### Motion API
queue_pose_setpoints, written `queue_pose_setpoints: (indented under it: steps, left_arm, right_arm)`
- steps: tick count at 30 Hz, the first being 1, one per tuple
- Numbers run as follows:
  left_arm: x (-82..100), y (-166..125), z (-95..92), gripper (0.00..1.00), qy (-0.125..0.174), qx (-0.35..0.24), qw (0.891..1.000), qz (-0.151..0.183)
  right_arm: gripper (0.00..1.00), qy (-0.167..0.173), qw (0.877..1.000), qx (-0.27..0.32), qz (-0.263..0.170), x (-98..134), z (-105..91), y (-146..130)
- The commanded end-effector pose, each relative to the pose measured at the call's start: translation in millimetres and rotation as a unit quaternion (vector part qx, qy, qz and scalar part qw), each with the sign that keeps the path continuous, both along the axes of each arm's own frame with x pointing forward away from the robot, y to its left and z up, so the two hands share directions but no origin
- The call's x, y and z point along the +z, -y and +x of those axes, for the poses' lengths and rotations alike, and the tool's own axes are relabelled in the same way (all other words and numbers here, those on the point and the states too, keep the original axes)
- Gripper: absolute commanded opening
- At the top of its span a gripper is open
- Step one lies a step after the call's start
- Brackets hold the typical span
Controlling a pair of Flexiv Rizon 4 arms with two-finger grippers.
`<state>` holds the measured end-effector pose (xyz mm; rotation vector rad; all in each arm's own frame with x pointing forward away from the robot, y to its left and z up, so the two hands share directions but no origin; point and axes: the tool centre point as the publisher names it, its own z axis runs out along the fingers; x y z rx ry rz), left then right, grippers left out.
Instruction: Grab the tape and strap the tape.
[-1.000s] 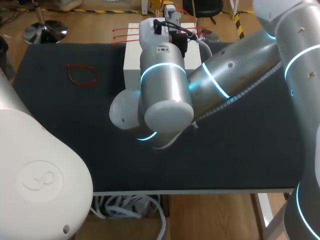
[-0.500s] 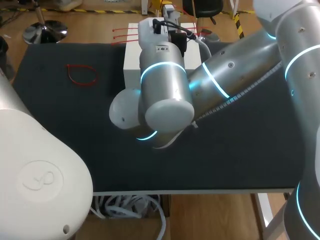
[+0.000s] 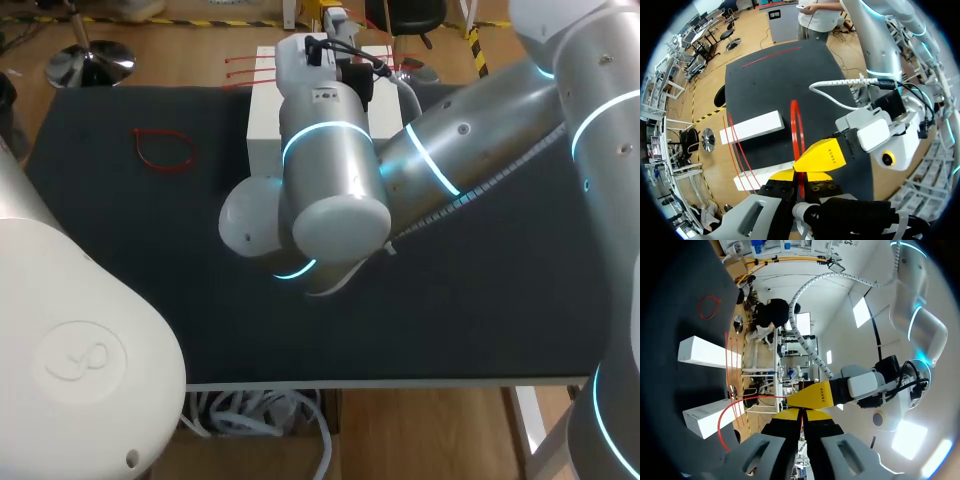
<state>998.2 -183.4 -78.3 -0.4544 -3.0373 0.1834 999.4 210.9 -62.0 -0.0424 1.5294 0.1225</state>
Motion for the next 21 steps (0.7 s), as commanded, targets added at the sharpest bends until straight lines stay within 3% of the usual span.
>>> queue_pose_setpoints:
  steps: [1, 12, 13, 15, 17, 20, 21]
  left_arm:
    - [0.7, 0.2, -1.0, 0.0, 0.0, -0.001, 1.0, 0.001]
    - [0.7, 0.2, -1.0, 0.0, 0.0, -0.001, 1.0, 0.001]
    - [0.7, 0.2, -1.0, 0.0, 0.0, -0.001, 1.0, 0.001]
    - [0.7, 0.2, -1.0, 0.0, 0.0, -0.001, 1.0, 0.001]
    - [0.7, 0.2, -1.0, 0.0, 0.0, -0.001, 1.0, 0.001]
    - [0.7, 0.2, -1.0, 0.0, 0.0, -0.001, 1.0, 0.001]
    - [0.7, 0.2, -1.0, 0.0, 0.0, -0.001, 1.0, 0.001]
  right_arm:
    - [0.0, -0.002, 1.0, 0.0, -0.001, 2.9, 0.0, 0.8]
    - [0.0, -0.008, 1.0, -0.005, 0.006, 2.0, -1.6, 3.4]
    - [0.03, -0.008, 1.0, -0.006, 0.008, 1.9, -1.9, 3.8]
    - [0.31, -0.008, 1.0, -0.008, 0.009, 1.7, -2.5, 4.6]
    - [0.23, -0.008, 1.0, -0.009, 0.009, 1.6, -3.0, 5.7]
    - [0.24, -0.009, 1.0, -0.011, 0.009, 1.0, -3.5, 7.1]
    - [0.06, -0.009, 1.0, -0.011, 0.01, 0.9, -3.8, 7.5]
